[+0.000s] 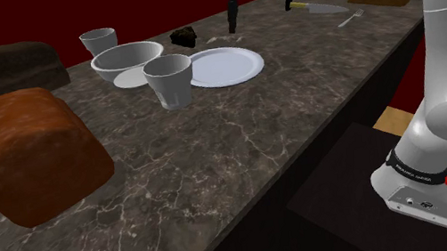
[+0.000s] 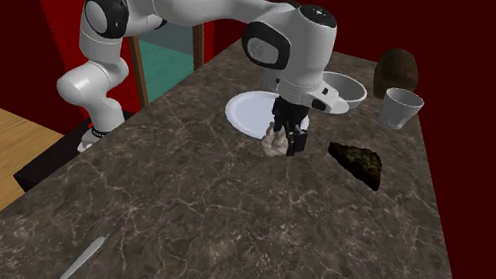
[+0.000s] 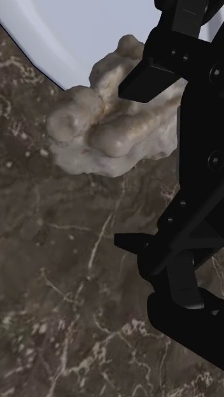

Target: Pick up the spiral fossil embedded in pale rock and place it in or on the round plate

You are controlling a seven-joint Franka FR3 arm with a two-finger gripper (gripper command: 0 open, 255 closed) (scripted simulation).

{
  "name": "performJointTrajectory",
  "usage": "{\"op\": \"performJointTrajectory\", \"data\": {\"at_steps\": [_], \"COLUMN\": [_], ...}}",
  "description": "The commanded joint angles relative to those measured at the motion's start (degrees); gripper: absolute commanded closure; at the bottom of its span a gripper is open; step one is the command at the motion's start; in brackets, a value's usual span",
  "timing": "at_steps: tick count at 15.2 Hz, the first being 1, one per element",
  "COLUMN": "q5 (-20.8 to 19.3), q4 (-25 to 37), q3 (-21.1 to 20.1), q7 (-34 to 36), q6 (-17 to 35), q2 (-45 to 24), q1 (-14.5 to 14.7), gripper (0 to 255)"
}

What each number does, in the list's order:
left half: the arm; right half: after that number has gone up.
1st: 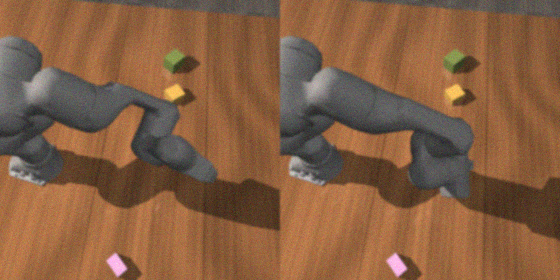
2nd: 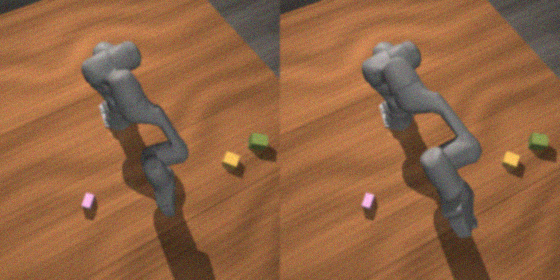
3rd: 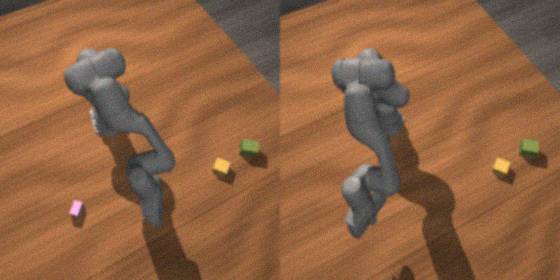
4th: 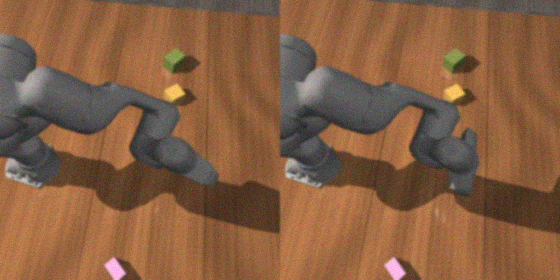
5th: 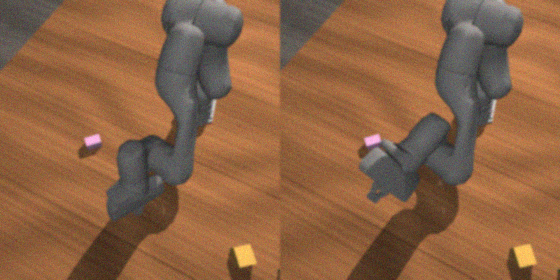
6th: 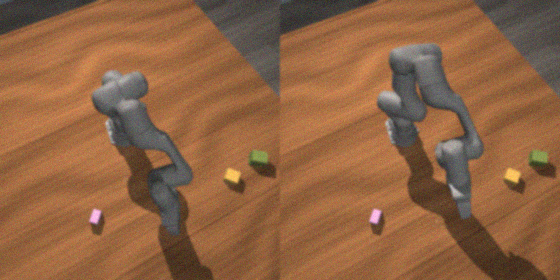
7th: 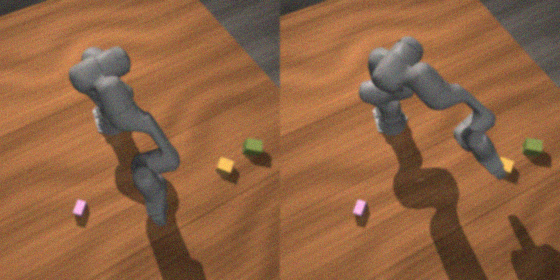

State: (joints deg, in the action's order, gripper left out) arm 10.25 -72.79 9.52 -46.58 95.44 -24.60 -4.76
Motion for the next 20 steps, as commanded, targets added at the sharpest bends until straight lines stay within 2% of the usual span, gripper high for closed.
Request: {"op": "performJointTrajectory", "data": {"at_steps": [1,4,5,14,15,19,20], "q5": [0.0,0.0,0.0,0.0,0.0,-13.6,-13.7], "q4": [-0.1,-0.1,-0.1,-0.1,-0.1,-13.1,-13.9], "q3": [0.0,0.0,0.0,0.0,0.0,-0.2,-0.2], "q7": [0.0,0.0,0.0,0.0,0.0,-3.4,-3.4], "q6": [0.1,0.1,0.1,0.1,0.1,3.6,4.4], "q2": [0.0,0.0,0.0,0.0,0.0,10.3,10.3], "q1": [0.0,0.0,0.0,0.0,0.0,6.7,6.7], "gripper": [0,0,255,255,0,0,0]}}
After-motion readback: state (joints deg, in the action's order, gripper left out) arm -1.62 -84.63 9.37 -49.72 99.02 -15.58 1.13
